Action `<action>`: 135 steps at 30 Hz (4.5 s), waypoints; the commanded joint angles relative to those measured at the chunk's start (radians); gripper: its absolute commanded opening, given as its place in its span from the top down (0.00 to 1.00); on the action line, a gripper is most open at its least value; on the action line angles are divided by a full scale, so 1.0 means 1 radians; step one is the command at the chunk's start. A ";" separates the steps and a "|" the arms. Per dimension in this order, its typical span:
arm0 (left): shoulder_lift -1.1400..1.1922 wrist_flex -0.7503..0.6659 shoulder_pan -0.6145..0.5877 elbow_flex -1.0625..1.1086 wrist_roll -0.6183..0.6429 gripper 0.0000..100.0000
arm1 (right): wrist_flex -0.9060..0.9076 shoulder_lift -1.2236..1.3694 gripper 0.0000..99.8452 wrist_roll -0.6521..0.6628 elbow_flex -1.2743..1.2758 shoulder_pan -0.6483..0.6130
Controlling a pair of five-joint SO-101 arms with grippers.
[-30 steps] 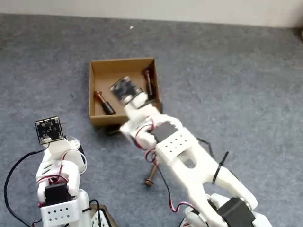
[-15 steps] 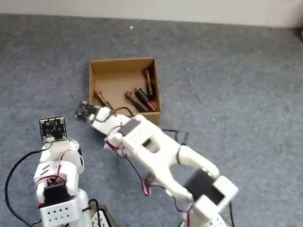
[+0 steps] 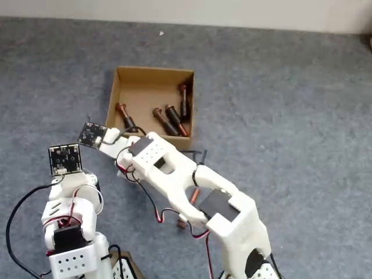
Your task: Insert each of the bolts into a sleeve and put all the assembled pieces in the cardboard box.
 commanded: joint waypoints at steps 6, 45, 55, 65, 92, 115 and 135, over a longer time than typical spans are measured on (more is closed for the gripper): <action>-0.007 -0.005 -0.010 0.019 -0.011 0.99 | 0.025 0.008 0.99 0.012 -0.048 0.071; -0.007 -0.003 -0.010 0.019 -0.011 0.99 | 0.470 -0.110 0.86 0.080 0.077 0.147; -0.007 -0.003 -0.010 0.019 -0.011 0.99 | 0.490 -0.156 1.00 0.075 0.085 0.203; -0.007 -0.003 -0.010 0.019 -0.011 0.99 | 0.562 -0.587 1.00 -0.071 0.173 0.332; -0.007 0.002 -0.008 0.019 -0.011 0.99 | 0.137 -1.748 1.00 -0.591 1.219 0.769; 0.002 0.141 0.274 -0.351 -0.344 0.99 | 0.131 -2.308 1.00 -0.787 1.646 1.049; 0.539 0.147 0.621 -0.673 -0.344 0.96 | 0.081 -2.302 1.00 -0.787 1.719 1.043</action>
